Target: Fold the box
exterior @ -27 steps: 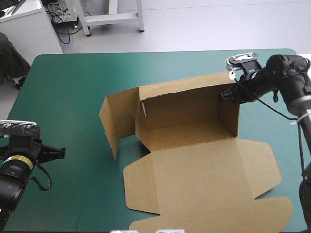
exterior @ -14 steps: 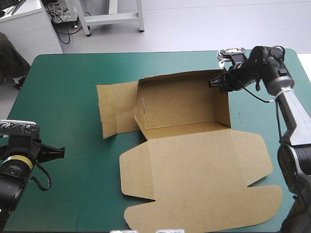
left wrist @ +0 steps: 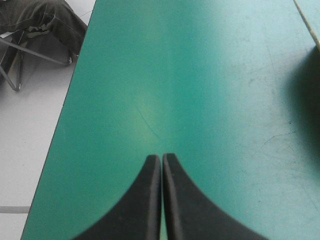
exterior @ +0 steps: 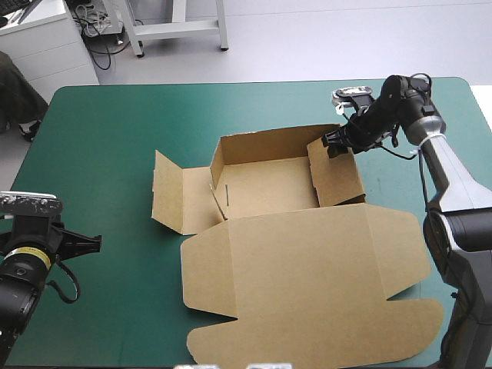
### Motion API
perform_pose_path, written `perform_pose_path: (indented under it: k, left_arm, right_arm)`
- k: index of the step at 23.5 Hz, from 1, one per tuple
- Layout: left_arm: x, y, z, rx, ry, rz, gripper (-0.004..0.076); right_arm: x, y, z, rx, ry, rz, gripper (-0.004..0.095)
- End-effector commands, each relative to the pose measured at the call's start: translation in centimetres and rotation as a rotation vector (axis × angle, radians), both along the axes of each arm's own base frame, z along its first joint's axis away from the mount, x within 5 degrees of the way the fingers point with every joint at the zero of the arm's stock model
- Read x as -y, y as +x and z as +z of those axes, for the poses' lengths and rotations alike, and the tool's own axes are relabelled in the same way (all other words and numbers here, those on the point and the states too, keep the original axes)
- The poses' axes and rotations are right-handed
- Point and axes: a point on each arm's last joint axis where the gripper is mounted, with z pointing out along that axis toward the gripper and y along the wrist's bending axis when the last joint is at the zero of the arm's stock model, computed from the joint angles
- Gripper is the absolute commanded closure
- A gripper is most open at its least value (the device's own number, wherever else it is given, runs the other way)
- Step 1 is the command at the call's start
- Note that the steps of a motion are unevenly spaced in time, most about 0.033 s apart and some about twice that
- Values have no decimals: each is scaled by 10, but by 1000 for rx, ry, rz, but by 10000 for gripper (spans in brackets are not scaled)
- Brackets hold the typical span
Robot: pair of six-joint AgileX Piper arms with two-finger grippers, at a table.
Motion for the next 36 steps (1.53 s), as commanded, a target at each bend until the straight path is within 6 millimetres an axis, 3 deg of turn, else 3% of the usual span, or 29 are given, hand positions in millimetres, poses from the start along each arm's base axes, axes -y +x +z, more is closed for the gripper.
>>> perform_pose_path:
  k: [1,8,15,29,31,33,36]
  left_arm:
    - [0,1,12,72,7,-16,733]
    - [0,1,11,61,9,-9,733]
    - [0,1,11,59,10,-8,733]
    - [0,2,12,75,8,-18,733]
    - [1,2,12,74,2,-18,733]
    - [1,2,12,74,2,-18,733]
    - [1,2,12,74,2,-18,733]
  right_arm:
    - [2,-14,47,88,19,-9,246]
    - [5,-25,51,75,12,-50,247]
    - [9,-29,28,1,-41,-45,247]
    - [-5,-12,-7,-66,13,-2,266]
    - [-5,-12,-9,-70,10,-2,324]
    - [-4,-11,-11,-73,7,-2,483]
    - [-4,-11,-11,-74,4,4,861]
